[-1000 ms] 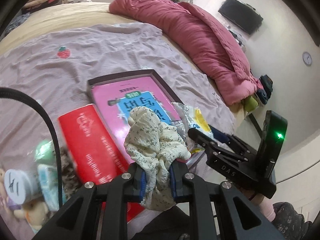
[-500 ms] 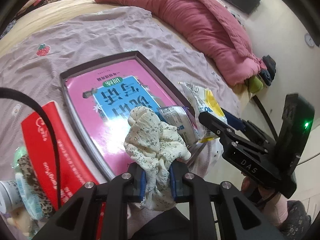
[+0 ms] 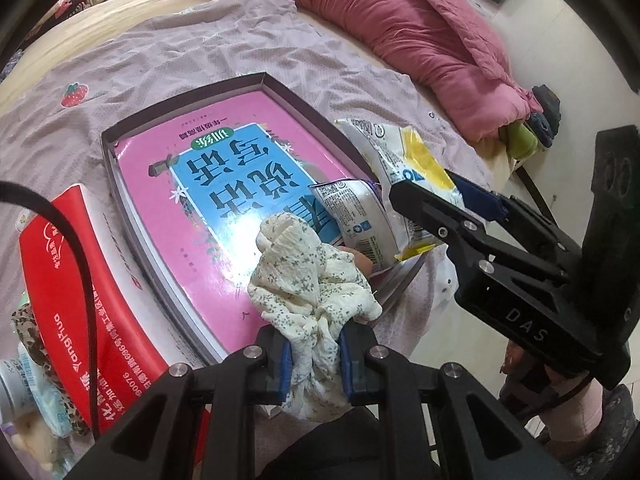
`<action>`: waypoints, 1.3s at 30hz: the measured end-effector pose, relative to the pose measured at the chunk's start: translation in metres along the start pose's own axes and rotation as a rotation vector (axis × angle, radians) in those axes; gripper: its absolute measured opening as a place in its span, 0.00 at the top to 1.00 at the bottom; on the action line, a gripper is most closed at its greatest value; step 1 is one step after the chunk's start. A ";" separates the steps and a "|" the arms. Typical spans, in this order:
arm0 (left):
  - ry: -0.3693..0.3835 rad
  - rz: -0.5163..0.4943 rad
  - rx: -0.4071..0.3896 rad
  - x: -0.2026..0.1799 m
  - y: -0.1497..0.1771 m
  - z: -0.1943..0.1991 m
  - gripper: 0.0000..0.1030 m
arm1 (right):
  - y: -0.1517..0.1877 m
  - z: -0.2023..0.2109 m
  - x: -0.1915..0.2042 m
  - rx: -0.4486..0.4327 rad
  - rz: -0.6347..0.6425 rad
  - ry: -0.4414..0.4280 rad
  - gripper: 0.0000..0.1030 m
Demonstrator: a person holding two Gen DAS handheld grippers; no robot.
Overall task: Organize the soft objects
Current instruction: 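Lower the scrunchie onto the tray with the left tool while the right tool releases the snack bag there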
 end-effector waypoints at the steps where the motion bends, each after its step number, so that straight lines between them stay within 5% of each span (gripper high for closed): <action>1: -0.004 -0.002 0.002 0.000 0.000 -0.001 0.81 | 0.000 0.000 0.001 -0.002 0.008 0.001 0.44; 12: -0.032 -0.008 0.042 0.003 0.005 -0.016 0.81 | -0.006 -0.020 0.000 0.029 0.023 0.018 0.44; 24: -0.061 -0.033 0.089 0.003 0.012 -0.035 0.81 | -0.011 -0.035 0.031 0.064 0.141 -0.075 0.44; 39: -0.082 -0.027 0.095 0.014 0.004 -0.042 0.81 | 0.005 -0.068 0.042 0.160 0.133 -0.110 0.44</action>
Point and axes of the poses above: each gripper's, at about its wrist camera, not at the fingertips, and z roughly against the way its jaws point, x to its left, y to its underside, the point moved 2 cm from there along -z, roughly the way its jaws point, and after that the axes turned 13 degrees about y, right-handed, at the moved point
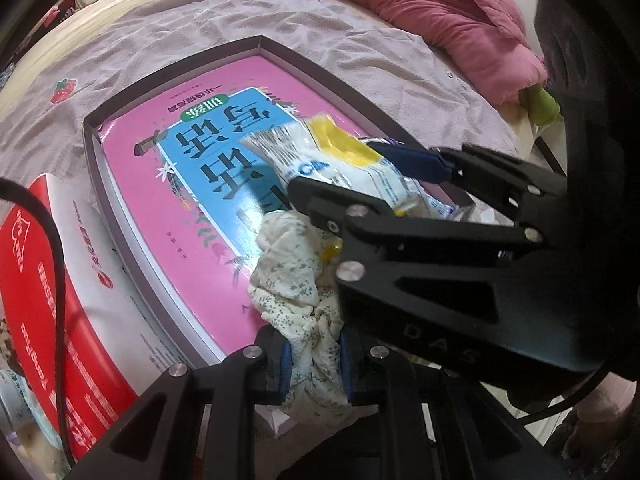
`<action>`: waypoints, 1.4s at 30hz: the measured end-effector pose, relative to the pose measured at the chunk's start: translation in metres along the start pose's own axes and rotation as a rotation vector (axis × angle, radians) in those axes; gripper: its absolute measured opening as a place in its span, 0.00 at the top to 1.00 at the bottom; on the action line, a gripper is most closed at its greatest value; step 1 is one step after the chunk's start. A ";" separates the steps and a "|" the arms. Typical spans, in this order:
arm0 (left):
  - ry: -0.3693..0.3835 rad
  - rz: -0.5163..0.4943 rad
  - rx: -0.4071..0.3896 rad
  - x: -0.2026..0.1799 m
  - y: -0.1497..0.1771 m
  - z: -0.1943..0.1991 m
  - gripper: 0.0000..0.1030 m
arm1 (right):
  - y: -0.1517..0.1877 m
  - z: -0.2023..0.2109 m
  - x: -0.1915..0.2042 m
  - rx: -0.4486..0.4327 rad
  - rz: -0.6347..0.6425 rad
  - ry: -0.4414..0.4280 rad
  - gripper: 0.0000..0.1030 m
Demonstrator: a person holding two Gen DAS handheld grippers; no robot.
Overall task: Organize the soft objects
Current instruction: 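Lower the scrunchie onto the tray with the left tool while the right tool releases the snack bag there, then open the left tool and move both open tools back toward the pile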
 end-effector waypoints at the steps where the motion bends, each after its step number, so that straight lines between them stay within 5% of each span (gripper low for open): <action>1: -0.001 0.002 0.000 0.002 -0.001 -0.001 0.81 | 0.000 -0.002 -0.001 0.004 -0.003 0.000 0.44; 11: -0.005 0.010 0.014 0.005 -0.010 -0.010 0.81 | 0.001 -0.004 -0.007 0.013 -0.037 -0.006 0.42; 16: -0.004 0.005 0.023 0.004 -0.011 -0.012 0.81 | 0.007 0.010 -0.011 -0.019 -0.046 0.011 0.33; 26: -0.036 0.008 0.041 0.004 -0.016 -0.017 0.81 | 0.026 0.053 -0.043 -0.090 -0.156 0.148 0.29; 42: -0.031 0.003 0.056 0.003 -0.023 -0.006 0.68 | 0.030 0.086 -0.056 -0.098 -0.138 0.289 0.29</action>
Point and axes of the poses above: each gripper's, at about its wrist camera, not at the fingertips, and z roughly against the way its jaws point, x to its left, y to its underside, the point moved 2 cm from there along -z, roughly the way its jaws point, and after that the axes turned 13 degrees about y, right-handed, at the moved point
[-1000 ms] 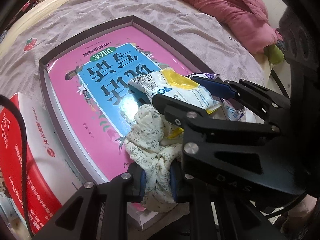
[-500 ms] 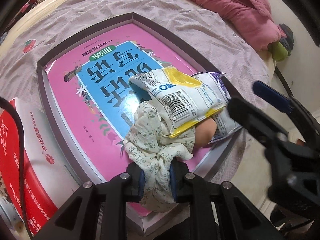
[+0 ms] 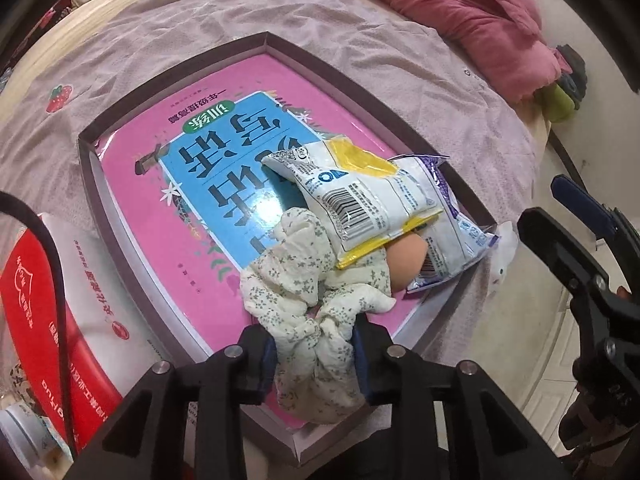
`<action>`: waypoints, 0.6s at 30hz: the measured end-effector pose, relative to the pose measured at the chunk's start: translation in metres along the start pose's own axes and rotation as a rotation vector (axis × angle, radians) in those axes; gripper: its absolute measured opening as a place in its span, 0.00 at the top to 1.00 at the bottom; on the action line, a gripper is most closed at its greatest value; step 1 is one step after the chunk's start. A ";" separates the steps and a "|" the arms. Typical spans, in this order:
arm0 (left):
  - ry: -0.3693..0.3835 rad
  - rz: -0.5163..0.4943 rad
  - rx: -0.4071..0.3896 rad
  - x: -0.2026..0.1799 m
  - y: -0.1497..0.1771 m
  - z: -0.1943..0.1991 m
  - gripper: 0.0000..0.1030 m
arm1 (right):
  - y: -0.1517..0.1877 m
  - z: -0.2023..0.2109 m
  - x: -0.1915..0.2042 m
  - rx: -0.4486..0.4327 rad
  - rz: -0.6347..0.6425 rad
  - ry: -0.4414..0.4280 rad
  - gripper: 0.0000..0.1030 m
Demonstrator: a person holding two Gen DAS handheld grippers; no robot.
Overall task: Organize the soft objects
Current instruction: 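Open the left tool and move both open tools back toward the pile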
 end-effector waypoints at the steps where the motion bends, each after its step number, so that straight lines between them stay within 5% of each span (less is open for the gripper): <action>1: 0.001 0.000 0.000 0.000 0.001 0.001 0.65 | 0.000 0.002 0.000 -0.002 0.002 0.004 0.29; 18: 0.040 0.012 -0.075 -0.002 0.012 0.040 0.34 | -0.008 0.028 0.011 -0.034 0.026 0.058 0.28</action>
Point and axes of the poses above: each gripper's, at about its wrist camera, not at the fingertips, and z roughly against the way its jaws point, x to its left, y to its underside, the point moved 2 cm from there along -z, roughly the way its jaws point, and after that the axes turned 13 degrees about y, right-handed, at the moved point
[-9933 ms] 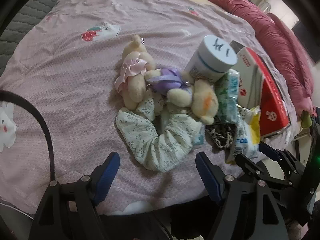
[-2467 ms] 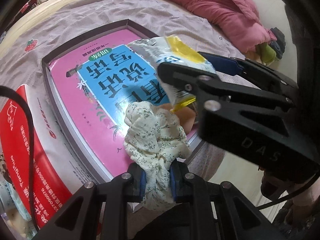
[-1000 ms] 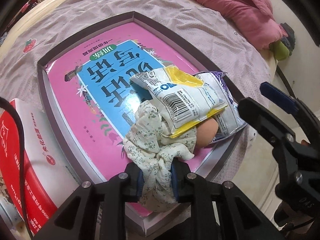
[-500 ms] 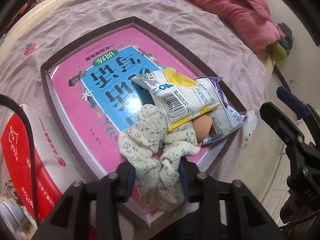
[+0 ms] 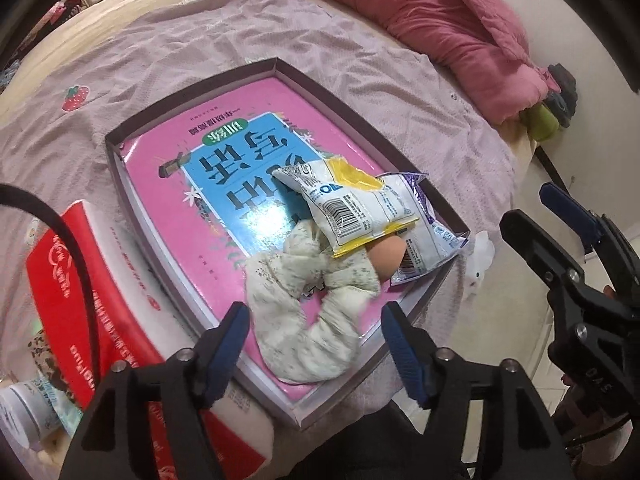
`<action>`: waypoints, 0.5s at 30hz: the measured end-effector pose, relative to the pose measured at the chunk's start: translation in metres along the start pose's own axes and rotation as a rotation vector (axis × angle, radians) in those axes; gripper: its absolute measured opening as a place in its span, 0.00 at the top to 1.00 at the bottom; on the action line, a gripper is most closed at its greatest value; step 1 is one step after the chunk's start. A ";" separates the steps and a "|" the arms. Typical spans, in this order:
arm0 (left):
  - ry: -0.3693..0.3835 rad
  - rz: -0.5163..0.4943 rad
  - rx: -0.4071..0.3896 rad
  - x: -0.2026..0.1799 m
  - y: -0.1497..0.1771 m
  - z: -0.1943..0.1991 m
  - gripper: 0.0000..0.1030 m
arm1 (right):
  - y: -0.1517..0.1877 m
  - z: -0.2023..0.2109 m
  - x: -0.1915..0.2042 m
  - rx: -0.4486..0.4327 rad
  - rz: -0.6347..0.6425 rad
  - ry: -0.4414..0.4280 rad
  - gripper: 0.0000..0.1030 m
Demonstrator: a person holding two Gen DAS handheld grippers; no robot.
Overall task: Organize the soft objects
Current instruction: 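Open the left tool and move both open tools back toward the pile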
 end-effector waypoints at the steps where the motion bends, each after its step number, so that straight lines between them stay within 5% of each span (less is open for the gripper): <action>1: 0.001 -0.003 -0.009 0.000 0.000 0.004 0.34 | -0.001 0.002 0.001 -0.005 0.002 0.003 0.28; 15: 0.007 -0.005 -0.138 0.001 0.013 0.068 0.26 | -0.020 0.038 0.013 -0.088 -0.015 0.019 0.27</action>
Point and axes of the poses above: each gripper's, at about its wrist camera, not at the fingertips, and z roughly against the way its jaws point, x to its left, y to its underside, the point moved 2 cm from there along -z, roughly the way its jaws point, and after that the axes turned 13 degrees about y, right-handed, at the moved point
